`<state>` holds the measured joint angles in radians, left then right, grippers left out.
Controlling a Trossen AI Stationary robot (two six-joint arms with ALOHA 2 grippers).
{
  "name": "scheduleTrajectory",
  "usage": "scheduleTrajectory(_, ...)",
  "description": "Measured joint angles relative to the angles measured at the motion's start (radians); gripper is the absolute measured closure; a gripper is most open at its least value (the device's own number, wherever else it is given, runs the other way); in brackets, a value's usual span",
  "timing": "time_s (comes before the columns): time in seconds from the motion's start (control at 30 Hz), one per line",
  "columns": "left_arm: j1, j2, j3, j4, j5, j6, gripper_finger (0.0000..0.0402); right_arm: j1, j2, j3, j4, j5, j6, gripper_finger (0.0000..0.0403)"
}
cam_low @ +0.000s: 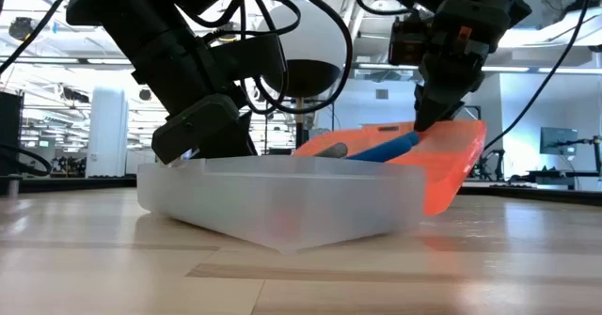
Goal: Pick & place school supplies into a supply box
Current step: Close the orange supply box
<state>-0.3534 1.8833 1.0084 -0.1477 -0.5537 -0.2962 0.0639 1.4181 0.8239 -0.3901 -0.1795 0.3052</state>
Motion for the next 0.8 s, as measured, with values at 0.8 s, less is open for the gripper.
scheduleTrajectory(0.8,0.0,0.0,0.0,-0.015,-0.008,-0.015,0.0265,0.128,-0.002,0.172,-0.092,0.089,-0.045,0.0337)
